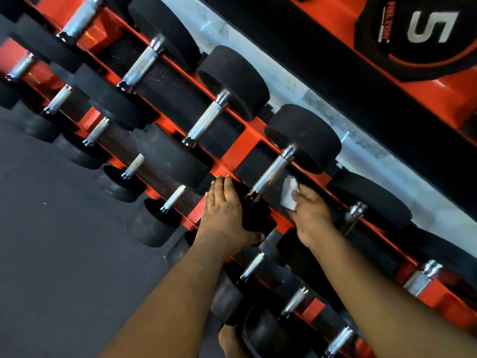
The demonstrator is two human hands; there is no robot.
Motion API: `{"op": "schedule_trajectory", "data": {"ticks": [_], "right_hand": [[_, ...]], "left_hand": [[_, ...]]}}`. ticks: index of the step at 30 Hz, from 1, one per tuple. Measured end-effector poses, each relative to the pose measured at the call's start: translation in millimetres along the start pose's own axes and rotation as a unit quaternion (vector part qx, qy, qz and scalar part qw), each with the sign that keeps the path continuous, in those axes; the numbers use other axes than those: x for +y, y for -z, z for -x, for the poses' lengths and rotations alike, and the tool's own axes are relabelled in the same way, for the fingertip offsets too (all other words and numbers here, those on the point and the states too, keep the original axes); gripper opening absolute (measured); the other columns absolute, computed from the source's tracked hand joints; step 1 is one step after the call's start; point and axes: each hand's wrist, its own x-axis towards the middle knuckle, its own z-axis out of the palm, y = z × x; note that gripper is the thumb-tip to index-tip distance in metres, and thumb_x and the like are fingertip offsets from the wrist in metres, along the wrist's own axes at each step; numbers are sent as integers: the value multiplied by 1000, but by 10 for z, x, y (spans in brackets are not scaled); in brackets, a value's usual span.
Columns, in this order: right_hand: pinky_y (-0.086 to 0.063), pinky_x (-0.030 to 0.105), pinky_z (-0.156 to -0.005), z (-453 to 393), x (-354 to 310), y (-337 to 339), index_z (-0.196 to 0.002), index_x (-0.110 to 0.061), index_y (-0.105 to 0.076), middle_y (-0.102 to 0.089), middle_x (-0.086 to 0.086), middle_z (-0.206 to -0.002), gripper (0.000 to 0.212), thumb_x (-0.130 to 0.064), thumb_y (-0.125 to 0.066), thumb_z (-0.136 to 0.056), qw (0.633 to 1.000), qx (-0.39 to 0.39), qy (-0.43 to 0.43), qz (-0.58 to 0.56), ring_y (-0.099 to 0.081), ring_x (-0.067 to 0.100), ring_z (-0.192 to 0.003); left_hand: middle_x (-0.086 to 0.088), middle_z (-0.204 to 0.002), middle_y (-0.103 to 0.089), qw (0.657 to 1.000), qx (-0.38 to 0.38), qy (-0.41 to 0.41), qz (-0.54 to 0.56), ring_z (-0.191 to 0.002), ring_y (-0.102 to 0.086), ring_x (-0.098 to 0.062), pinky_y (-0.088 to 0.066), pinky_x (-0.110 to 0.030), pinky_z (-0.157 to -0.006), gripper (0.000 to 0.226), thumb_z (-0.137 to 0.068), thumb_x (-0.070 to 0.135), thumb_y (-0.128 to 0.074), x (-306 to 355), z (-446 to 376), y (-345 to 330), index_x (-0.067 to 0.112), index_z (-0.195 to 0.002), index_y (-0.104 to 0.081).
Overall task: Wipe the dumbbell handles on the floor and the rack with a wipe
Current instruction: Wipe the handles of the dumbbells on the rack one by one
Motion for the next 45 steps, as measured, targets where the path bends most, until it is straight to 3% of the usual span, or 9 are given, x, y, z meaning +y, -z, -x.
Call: {"op": "schedule_trajectory", "data": {"ticks": [7,11,16,22,26,29,34,39,45], "right_hand": [[-55,29,-61,84,-243,-467,-86,-8,-61,-61,13,-76,16,1,-50,-93,990,-66,-121,-15,-62,22,-67],[-52,33,-97,-143,-554,-374,-115,-5,-62,-67,13,-105,23,-3,-54,-94,954,-26,-99,-282,-67,23,-100],[-44,37,-107,-10,-510,-501,-119,-10,-63,-68,11,-116,29,-5,-61,-91,968,-34,-71,-236,-64,23,-114],[-49,34,-92,-99,-684,-488,-133,-6,-59,-66,7,-105,39,-12,-58,-95,973,-54,-79,-211,-64,19,-98],[-45,43,-106,-76,-632,-423,-117,-13,-65,-68,8,-119,31,-19,-72,-87,976,-40,-62,-207,-63,23,-114],[-51,40,-98,-119,-737,-486,-99,-12,-65,-67,7,-101,10,-18,-67,-91,974,-49,-69,-212,-65,22,-98],[-42,41,-105,-85,-628,-467,-123,-12,-62,-69,9,-117,40,-28,-71,-87,979,-67,-87,-170,-66,23,-108],[-49,29,-68,-16,-617,-529,-104,-14,-63,-68,6,-94,14,-23,-64,-94,981,-62,-96,-155,-67,16,-80],[-55,33,-69,48,-342,-588,-110,-13,-66,-70,12,-102,25,-22,-71,-87,982,-34,-101,-158,-68,26,-92]], "left_hand": [[-12,-168,20,1000,0,-1,3,-156,17,-25,12,-33,-122,150,-65,56,-87,4,-2,-22,8,-157,20],[-11,-167,21,1000,4,-3,6,-155,18,-25,12,-34,-123,146,-67,55,-86,3,6,-5,8,-158,20],[-12,-167,21,1000,3,-1,4,-155,18,-25,12,-34,-123,148,-67,56,-86,2,2,-14,8,-157,20],[-11,-167,24,1000,0,-6,9,-155,20,-24,14,-33,-122,148,-67,55,-86,-9,17,-1,10,-157,22],[-12,-168,20,1000,8,-4,10,-155,18,-25,14,-32,-121,150,-64,56,-88,-23,-8,-34,9,-158,20],[-12,-167,21,1000,9,-11,7,-155,19,-25,15,-32,-121,149,-65,55,-87,-15,4,-21,8,-158,19],[-12,-168,18,1000,13,-10,6,-155,17,-25,12,-34,-123,149,-64,56,-88,-18,4,-35,8,-158,16],[-12,-168,18,1000,15,-10,5,-156,17,-25,13,-33,-122,148,-64,57,-87,12,22,-10,8,-158,16],[-10,-168,17,1000,20,1,13,-156,15,-25,13,-32,-121,148,-62,55,-88,-3,8,-38,9,-159,15]]}}
